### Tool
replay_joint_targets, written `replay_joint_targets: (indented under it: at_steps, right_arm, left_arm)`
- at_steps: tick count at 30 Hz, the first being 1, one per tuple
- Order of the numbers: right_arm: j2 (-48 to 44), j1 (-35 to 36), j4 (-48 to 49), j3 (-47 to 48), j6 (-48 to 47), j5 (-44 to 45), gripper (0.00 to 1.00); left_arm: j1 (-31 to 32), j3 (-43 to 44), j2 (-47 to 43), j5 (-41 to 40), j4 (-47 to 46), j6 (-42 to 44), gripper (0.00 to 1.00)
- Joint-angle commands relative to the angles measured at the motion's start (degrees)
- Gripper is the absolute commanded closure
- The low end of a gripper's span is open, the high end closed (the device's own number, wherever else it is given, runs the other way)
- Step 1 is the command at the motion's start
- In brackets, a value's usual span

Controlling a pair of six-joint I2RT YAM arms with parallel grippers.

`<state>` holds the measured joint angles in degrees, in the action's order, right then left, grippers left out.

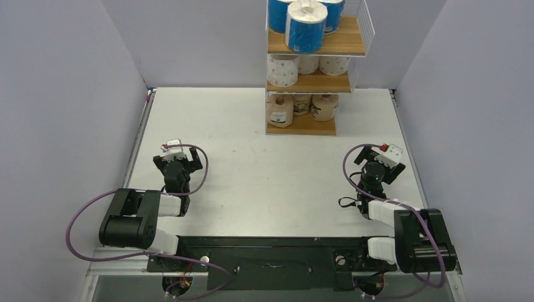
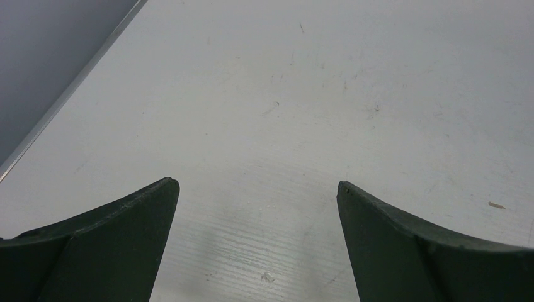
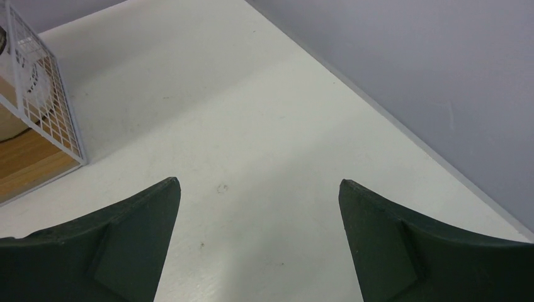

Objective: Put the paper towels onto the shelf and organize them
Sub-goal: Reset both arms

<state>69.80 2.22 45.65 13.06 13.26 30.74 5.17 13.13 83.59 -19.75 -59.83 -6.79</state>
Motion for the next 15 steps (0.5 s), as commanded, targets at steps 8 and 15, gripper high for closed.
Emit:
replay_joint_targets:
  at_steps: [8,15]
  right_arm:
    - [8.5,0.4,15.0,0.7,-3.6,-4.7,0.08]
    - [8.3,0.5,14.8,0.7,-3.7,-4.7,0.08]
  left_arm:
    - [0.1,1.0,0.3,-0.7,-3.5,0.0,0.04]
    - [0.1,1.0,0.3,-0.7,-3.5,0.0,0.04]
